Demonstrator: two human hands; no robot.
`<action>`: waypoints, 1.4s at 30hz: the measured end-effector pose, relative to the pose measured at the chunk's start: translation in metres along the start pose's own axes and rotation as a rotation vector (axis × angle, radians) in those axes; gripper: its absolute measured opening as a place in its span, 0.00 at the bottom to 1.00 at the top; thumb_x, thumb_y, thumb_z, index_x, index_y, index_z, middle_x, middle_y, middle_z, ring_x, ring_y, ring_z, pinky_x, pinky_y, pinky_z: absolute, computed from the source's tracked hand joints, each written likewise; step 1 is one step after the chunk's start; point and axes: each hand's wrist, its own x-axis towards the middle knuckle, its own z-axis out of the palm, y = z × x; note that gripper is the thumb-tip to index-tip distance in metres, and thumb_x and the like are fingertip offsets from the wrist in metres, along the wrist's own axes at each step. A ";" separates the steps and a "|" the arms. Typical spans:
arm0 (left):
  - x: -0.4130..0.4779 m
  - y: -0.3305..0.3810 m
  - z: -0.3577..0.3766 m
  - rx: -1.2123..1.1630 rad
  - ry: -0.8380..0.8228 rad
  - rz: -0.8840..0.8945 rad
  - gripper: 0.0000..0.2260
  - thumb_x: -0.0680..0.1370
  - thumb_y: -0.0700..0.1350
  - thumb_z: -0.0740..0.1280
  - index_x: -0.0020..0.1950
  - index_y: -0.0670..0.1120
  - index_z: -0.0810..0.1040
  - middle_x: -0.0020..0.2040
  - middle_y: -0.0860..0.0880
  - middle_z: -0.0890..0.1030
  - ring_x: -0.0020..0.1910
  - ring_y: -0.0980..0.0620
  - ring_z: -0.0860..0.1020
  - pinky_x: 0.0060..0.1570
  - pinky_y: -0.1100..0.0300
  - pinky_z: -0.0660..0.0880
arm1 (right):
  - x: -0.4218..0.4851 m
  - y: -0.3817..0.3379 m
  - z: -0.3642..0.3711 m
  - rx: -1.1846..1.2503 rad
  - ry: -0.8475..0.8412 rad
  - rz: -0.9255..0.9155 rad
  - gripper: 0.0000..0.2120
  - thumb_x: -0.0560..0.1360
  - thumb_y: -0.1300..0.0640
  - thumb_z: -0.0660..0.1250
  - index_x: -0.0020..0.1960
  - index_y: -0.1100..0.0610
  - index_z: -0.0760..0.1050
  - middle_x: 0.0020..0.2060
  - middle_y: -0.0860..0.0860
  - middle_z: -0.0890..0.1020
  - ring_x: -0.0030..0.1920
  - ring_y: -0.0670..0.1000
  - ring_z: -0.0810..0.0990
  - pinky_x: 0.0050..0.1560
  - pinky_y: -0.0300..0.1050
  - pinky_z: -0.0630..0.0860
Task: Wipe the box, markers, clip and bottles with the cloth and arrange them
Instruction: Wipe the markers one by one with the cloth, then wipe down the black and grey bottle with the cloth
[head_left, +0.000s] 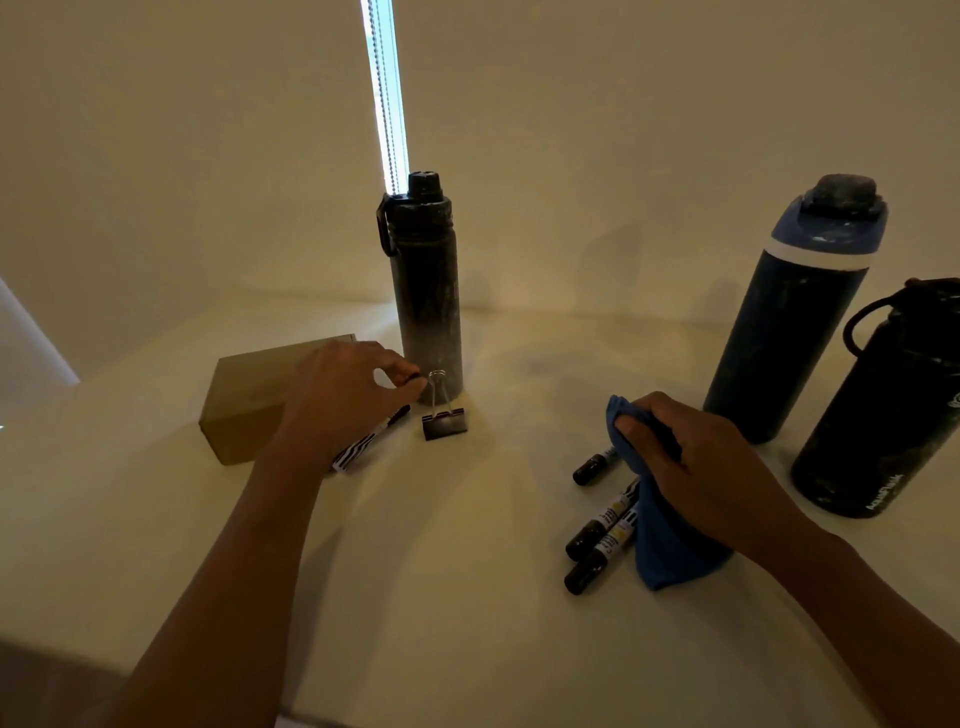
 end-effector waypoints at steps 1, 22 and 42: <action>0.001 -0.002 0.002 0.044 -0.033 -0.025 0.09 0.75 0.63 0.74 0.50 0.62 0.88 0.40 0.66 0.83 0.36 0.64 0.78 0.43 0.59 0.80 | 0.003 0.002 0.000 0.056 -0.044 0.027 0.25 0.82 0.43 0.58 0.53 0.66 0.76 0.31 0.47 0.73 0.36 0.39 0.78 0.39 0.27 0.70; 0.017 0.016 -0.005 -0.259 0.327 -0.225 0.18 0.80 0.65 0.67 0.61 0.54 0.76 0.52 0.59 0.82 0.38 0.56 0.80 0.44 0.57 0.77 | 0.001 0.006 -0.005 0.033 0.227 0.023 0.08 0.83 0.50 0.63 0.48 0.52 0.74 0.46 0.45 0.74 0.46 0.42 0.76 0.47 0.28 0.69; 0.005 0.022 0.002 -0.099 -0.091 -0.149 0.16 0.74 0.70 0.70 0.43 0.59 0.83 0.39 0.61 0.82 0.37 0.61 0.79 0.52 0.54 0.78 | -0.002 0.001 -0.006 0.087 0.217 0.026 0.10 0.83 0.47 0.62 0.51 0.52 0.76 0.41 0.43 0.78 0.43 0.44 0.78 0.42 0.35 0.72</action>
